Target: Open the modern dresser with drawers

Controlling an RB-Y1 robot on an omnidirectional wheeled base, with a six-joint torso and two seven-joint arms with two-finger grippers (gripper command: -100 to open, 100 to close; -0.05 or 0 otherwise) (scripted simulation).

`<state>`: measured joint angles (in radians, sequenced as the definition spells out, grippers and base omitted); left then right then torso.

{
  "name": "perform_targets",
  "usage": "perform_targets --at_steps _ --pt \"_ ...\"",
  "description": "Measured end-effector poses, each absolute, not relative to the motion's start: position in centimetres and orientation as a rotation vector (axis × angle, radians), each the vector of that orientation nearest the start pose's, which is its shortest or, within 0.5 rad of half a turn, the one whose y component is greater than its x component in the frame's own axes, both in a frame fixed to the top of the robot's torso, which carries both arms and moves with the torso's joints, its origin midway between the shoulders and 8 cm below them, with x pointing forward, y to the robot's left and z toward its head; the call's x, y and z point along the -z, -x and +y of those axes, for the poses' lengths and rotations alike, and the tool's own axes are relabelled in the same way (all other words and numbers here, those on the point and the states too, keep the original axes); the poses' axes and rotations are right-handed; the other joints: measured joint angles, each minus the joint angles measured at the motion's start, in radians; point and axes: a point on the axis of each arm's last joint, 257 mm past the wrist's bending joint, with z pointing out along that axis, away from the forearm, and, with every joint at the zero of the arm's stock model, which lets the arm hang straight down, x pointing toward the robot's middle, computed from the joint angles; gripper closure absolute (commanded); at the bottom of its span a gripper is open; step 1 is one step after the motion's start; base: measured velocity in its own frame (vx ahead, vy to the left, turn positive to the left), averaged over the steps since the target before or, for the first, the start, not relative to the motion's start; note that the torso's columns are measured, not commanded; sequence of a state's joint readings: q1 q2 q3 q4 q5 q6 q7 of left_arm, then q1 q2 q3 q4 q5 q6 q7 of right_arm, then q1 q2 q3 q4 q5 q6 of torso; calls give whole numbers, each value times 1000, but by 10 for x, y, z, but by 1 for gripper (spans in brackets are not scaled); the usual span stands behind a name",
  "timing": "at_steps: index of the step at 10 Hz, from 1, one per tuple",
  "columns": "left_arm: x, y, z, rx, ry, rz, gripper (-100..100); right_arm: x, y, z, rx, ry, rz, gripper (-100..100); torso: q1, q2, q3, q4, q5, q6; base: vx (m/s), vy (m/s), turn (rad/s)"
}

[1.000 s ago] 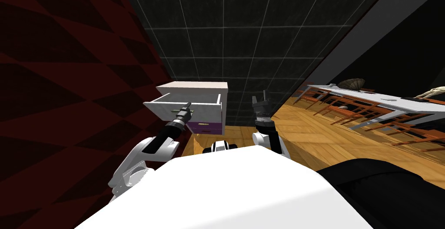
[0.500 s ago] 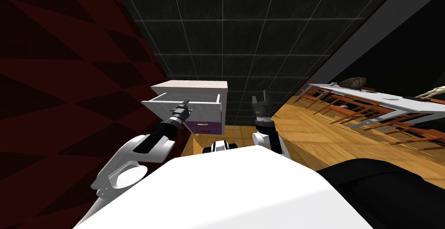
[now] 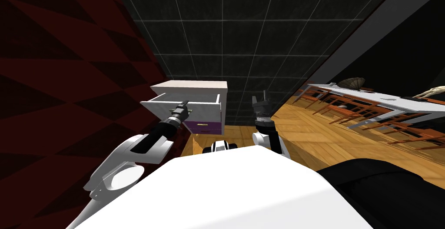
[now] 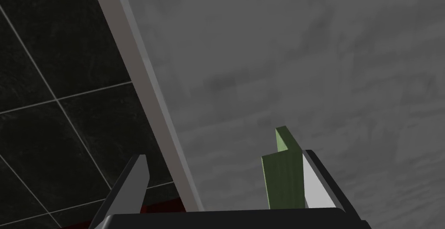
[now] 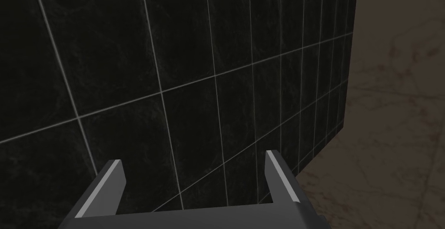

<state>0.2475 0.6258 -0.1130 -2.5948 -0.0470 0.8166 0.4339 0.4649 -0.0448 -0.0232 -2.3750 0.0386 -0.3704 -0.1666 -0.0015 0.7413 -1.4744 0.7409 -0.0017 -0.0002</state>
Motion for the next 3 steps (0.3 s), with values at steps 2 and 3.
perform_targets --at_steps 2,3 --pt "63 -419 236 1092 1086 1449 0 -53 -348 -273 -1418 -669 627 0 0 -2 -1 -2 1 0 0 0 0" --pt "64 -419 236 1091 1087 1450 0 -53 -348 -273 -1418 -669 627 0 1 -3 -1 -2 1 0 0 0 0"
